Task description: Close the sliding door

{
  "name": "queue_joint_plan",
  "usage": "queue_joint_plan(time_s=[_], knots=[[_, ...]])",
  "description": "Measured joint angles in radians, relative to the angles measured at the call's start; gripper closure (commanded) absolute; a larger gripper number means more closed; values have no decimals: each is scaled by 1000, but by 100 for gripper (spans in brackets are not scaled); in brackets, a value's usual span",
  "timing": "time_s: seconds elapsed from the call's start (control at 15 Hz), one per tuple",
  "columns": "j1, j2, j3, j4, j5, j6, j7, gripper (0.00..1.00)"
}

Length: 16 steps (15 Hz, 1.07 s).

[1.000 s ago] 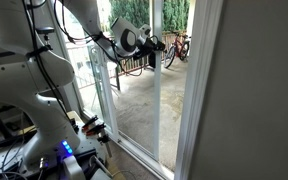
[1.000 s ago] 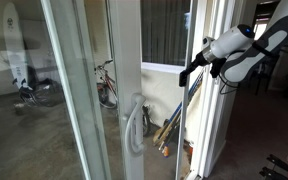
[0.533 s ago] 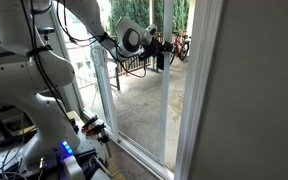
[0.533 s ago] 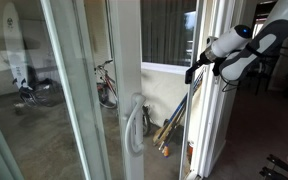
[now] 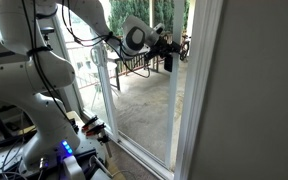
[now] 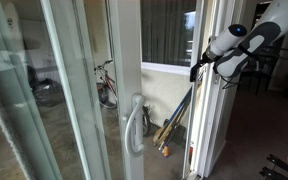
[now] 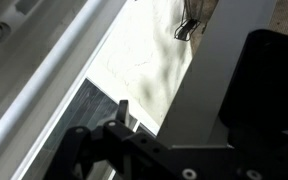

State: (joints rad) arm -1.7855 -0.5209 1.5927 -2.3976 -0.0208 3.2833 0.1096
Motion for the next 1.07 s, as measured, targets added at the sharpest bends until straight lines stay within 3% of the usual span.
queue_joint_plan(time_s=[0.2, 0.47, 1.07], knots=[[-64, -24, 23, 21, 1, -14, 0, 0], [-59, -44, 30, -3, -26, -14, -26, 0], [138, -92, 46, -164, -109, -13, -67, 0]])
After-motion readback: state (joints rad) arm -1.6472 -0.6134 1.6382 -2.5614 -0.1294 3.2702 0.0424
